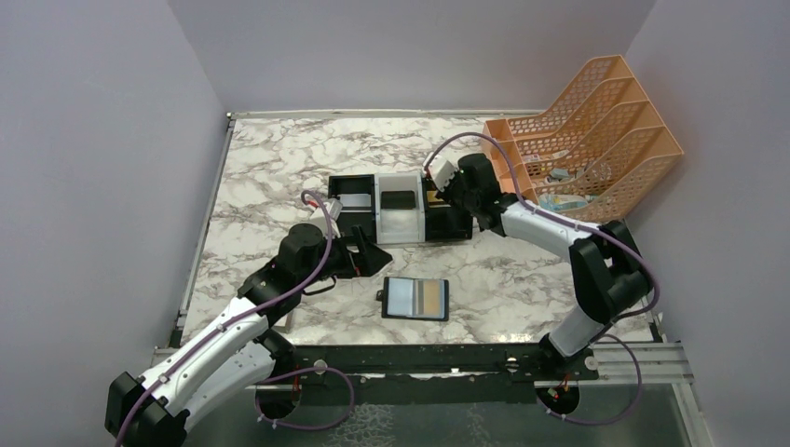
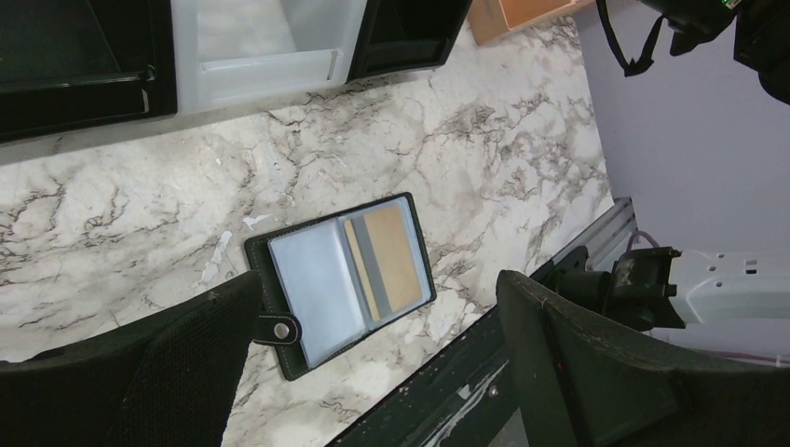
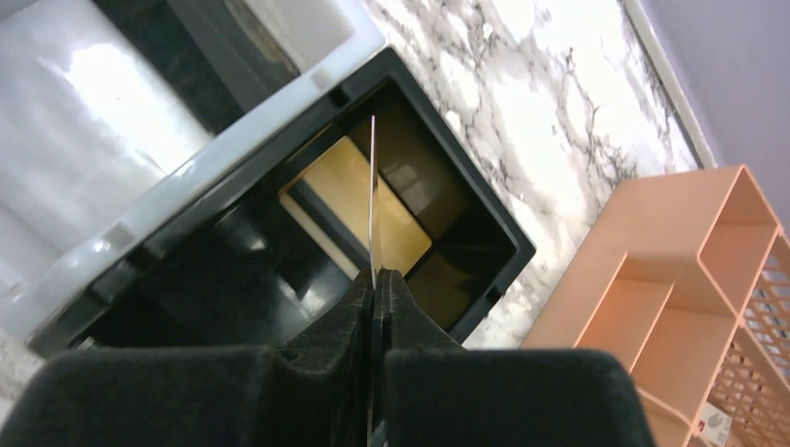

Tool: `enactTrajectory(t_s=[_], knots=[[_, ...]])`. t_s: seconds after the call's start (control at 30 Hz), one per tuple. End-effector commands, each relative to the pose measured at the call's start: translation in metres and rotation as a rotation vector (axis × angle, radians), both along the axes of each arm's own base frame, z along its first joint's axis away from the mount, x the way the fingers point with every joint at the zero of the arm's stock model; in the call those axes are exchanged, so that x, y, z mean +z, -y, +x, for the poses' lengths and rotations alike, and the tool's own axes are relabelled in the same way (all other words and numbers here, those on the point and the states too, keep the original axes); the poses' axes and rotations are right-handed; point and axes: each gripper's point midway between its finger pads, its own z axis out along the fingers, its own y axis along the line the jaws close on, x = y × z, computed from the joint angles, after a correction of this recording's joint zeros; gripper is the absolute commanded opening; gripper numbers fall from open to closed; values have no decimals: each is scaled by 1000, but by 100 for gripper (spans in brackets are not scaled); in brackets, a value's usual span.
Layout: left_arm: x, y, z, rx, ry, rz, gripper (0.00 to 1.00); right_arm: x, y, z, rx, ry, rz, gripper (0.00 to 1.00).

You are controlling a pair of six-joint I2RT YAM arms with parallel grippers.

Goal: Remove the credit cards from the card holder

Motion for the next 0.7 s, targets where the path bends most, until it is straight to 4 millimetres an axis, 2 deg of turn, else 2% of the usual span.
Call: enactTrajectory(t_s=[0.0,0.3,0.67], knots=[[20,-5,7,30,54,2,99,0,-4,16,3,1,-46,1],[23,-6,8,42,60,-2,99,-21,-3,27,20,-8,-130,1],[28,-5,8,37,66,-14,99,-43,10,36,59,46,-287,1]])
